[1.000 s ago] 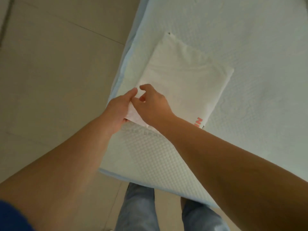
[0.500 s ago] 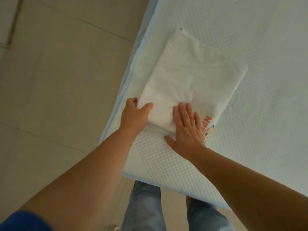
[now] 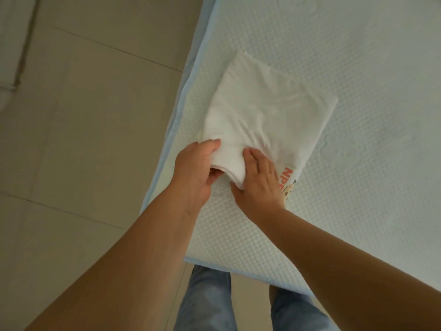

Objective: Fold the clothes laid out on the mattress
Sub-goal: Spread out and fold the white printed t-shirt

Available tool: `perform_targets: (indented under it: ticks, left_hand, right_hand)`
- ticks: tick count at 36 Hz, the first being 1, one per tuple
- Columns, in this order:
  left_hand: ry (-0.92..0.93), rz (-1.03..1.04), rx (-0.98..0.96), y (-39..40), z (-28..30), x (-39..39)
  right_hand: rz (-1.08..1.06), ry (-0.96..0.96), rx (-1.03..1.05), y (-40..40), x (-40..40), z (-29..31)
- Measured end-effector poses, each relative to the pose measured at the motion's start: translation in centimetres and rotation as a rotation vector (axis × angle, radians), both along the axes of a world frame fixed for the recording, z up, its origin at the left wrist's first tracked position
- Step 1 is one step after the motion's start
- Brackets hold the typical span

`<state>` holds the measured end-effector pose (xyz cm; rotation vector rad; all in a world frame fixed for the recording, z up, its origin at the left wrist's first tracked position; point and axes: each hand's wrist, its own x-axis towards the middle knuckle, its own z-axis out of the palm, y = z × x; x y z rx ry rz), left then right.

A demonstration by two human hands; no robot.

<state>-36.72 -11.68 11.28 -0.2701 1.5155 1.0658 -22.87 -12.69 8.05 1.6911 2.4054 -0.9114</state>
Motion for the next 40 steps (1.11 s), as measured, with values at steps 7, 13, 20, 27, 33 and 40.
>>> perform_targets:
  ticks: [7,13,20,27,33,40]
  left_hand:
    - [-0.018,-0.211,0.351,1.7,7.3,0.1]
    - [0.248,-0.138,0.057,2.4,8.0,-1.2]
    - [0.408,-0.224,0.136,3.4,5.0,0.9]
    - [0.626,-0.798,-0.099,3.8,-2.4,5.2]
    - [0.819,-0.854,-0.083,2.2,-4.6,6.8]
    - [0.686,-0.643,-0.242,1.3,-5.3,8.6]
  right_hand:
    - [-0.298,0.435,-0.169,3.0,2.6,9.0]
    - [-0.533,0.764,-0.451,7.7,8.3,17.3]
    - [-0.771,0.746,-0.851,12.4,16.9,11.8]
    - [-0.953,0.286,-0.578,11.9,21.9,-0.4]
    - [-0.889,0.214,-0.469,10.5,21.7,-1.9]
    - [-0.916,0.186,-0.499,10.5,20.8,-2.1]
